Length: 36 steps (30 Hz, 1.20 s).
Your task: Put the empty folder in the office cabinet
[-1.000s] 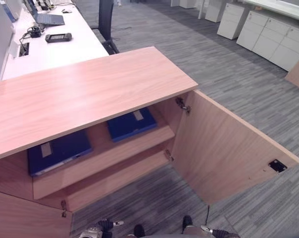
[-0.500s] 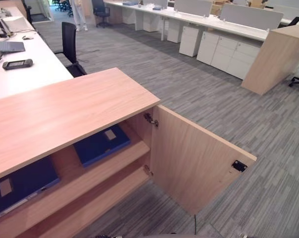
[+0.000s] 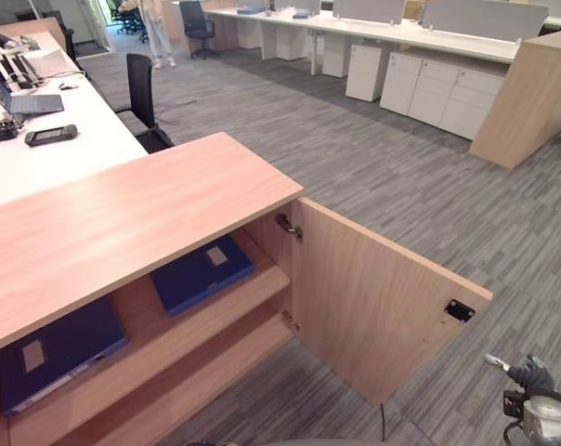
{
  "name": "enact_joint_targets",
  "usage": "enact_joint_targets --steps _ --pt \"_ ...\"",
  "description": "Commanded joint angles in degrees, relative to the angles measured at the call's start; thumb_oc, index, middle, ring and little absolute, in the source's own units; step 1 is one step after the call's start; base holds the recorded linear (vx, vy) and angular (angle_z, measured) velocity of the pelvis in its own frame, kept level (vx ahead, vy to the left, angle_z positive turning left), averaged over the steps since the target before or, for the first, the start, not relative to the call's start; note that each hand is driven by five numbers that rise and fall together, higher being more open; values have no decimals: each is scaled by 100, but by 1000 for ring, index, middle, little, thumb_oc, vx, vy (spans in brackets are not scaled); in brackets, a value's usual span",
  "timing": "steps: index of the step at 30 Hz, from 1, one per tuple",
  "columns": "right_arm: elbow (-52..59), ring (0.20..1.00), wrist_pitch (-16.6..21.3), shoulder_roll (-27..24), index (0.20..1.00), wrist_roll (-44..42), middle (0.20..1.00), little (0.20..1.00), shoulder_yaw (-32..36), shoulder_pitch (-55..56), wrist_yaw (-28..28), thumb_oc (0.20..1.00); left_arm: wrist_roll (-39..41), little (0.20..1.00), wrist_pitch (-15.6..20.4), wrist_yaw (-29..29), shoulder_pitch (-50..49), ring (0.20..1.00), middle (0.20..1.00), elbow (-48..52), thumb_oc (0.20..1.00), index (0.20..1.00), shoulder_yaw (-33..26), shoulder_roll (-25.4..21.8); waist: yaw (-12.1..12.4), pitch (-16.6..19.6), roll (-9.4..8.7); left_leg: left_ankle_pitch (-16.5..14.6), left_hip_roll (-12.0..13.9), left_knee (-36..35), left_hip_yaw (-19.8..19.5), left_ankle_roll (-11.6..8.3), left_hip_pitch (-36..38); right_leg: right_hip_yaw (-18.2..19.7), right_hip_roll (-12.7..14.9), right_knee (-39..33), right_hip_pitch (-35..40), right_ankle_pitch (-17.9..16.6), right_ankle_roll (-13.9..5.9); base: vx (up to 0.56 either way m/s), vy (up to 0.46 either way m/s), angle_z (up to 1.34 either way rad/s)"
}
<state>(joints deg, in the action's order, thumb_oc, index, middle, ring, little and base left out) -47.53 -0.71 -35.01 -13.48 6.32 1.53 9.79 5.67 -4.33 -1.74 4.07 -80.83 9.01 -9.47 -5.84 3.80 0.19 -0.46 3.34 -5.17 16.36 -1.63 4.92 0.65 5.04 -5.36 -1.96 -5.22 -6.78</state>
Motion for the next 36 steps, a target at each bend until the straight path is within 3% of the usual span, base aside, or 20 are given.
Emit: enact_joint_targets --steps 1,22,25,27,29,30,32,34,36 --pt "120 1000 339 -179 1000 315 1000 1000 -18 -330 -47 1000 -234 1000 19 0 68 1000 1000 -358 1000 1000 -115 58 67 65 -202 -545 -224 17 -638 101 49 -56 -295 36 -138 168 -244 0 0 0" --pt "2796 1000 768 -6 1000 -459 1000 1000 -378 -219 -1161 1000 -433 1000 -1 -119 -42 1000 1000 -332 1000 1000 -335 6 160 108 -205 -512 -234 17 -659 68 8 -92 -286 36 -141 162 -208 1 1 0" --pt "3442 1000 829 224 1000 -1052 1000 1000 -770 -311 -1664 1000 -467 1000 13 -147 -47 1000 1000 -312 1000 1000 -348 13 200 119 -203 -498 -234 17 -654 56 1 -97 -280 36 -153 160 -203 -1 6 -5" --pt "4065 1000 889 542 1000 -1590 1000 1000 -1332 -386 -2074 1000 -513 1000 19 -193 -50 1000 1000 -301 1000 1000 -316 56 251 125 -201 -482 -233 17 -651 50 0 -107 -277 36 -149 161 -195 -9 15 -21" --pt "4696 1000 689 874 1000 -2081 1000 1000 -2658 -446 -2607 1000 -492 1000 57 -174 -23 1000 1000 -253 1000 1000 -288 86 327 96 -234 -448 -234 17 -653 30 -4 -136 -267 36 -144 141 -181 -36 30 -22" --pt "4692 1000 690 875 1000 -2082 1000 1000 -2664 -451 -2607 1000 -493 1000 57 -174 -25 1000 1000 -253 1000 1000 -293 87 319 96 -233 -448 -234 17 -655 30 -4 -138 -267 36 -144 142 -181 -37 22 -35" --pt "4728 1000 539 1038 1000 -2381 1000 1000 -3452 -570 -2788 1000 -418 1000 89 -106 38 1000 1000 -228 1000 1000 -254 104 367 81 -275 -427 -229 17 -658 19 -19 -170 -258 36 -152 125 -180 -34 23 10" --pt "4538 1000 143 1303 1000 -3153 1000 1000 -4723 -1123 -3106 1000 -141 1000 168 -2 126 1000 1000 -96 1000 1000 -151 119 489 24 -343 -392 -236 17 -597 16 -27 -184 -251 36 -209 50 -198 -94 78 24" --pt "4448 1000 57 1468 1000 -3266 1000 1000 -5103 -1383 -3152 1000 6 1000 186 13 162 1000 1000 -75 1000 1000 -114 131 547 -6 -384 -379 -245 17 -525 28 -35 -180 -237 36 -262 -18 -238 -65 59 -2"
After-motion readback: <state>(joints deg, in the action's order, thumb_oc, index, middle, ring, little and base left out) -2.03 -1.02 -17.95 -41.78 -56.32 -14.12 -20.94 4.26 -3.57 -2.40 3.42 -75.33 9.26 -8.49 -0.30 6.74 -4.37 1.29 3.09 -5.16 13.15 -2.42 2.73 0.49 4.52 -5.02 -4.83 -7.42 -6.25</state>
